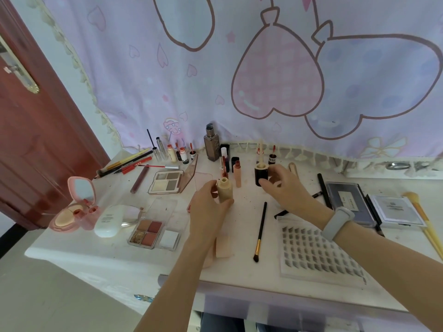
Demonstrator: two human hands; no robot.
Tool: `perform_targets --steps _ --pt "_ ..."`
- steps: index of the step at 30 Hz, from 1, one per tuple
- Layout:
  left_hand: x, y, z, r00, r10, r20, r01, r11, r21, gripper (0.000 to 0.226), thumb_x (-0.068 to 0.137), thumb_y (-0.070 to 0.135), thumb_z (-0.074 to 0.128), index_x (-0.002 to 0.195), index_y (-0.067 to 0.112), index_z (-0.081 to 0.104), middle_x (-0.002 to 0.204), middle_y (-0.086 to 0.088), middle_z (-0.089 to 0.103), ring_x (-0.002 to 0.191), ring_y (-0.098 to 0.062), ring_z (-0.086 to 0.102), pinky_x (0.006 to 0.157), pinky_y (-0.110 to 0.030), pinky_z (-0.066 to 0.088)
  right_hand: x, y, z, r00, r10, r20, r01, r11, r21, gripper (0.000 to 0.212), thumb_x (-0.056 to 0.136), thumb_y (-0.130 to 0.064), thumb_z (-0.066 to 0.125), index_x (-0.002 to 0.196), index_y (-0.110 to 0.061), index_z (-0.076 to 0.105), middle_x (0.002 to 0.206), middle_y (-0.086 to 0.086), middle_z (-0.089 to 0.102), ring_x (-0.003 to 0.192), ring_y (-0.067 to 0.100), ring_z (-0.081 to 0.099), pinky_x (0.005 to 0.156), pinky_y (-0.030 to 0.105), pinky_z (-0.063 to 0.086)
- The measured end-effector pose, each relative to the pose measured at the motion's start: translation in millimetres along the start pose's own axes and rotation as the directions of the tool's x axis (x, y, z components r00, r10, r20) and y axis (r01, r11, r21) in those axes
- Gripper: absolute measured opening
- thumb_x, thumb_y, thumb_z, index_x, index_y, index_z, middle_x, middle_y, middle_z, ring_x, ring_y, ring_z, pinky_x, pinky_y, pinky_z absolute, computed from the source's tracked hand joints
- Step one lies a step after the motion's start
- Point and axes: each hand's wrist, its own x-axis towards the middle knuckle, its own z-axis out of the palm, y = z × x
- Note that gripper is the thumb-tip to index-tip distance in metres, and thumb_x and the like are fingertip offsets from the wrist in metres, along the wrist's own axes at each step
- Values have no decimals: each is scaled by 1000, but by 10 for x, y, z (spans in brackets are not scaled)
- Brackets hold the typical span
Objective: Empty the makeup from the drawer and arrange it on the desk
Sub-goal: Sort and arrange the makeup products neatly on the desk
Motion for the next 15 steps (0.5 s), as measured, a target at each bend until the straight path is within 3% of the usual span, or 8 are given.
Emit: perform_targets --steps 2,6,11,15 --pt "-16 -18 -20 1000 11 -26 -10 1000 20 42 79 23 70 119 18 57 111 3 63 96 -11 55 93 -35 45 14 20 43 997 -73 -2 72 990 -123 20 89 -18 57 107 -14 53 97 -3 51 86 16 48 77 4 31" --pt "-30 -50 -48 999 28 -38 -25 998 62 35 83 30 65 116 19 59 109 4 64 96 -11 56 88 -30 47 50 69 134 991 -130 14 129 951 -280 22 86 -25 59 106 -16 56 93 -8 52 86 16 49 81 30 40" --pt "-3 -87 -45 999 14 -34 -10 992 129 36 83 37 64 116 22 60 110 5 65 100 -13 56 88 -33 48 68 124 244 985 -149 82 170 831 -530 27 87 -38 54 111 -24 57 102 -12 58 97 13 47 82 29 24" --pt "3 -118 -57 999 -4 -42 10 989 149 38 81 39 64 116 23 62 108 6 66 99 -13 56 87 -33 48 75 132 302 985 -135 110 174 754 -633 29 88 -44 50 108 -27 61 104 -11 64 101 14 45 83 33 22"
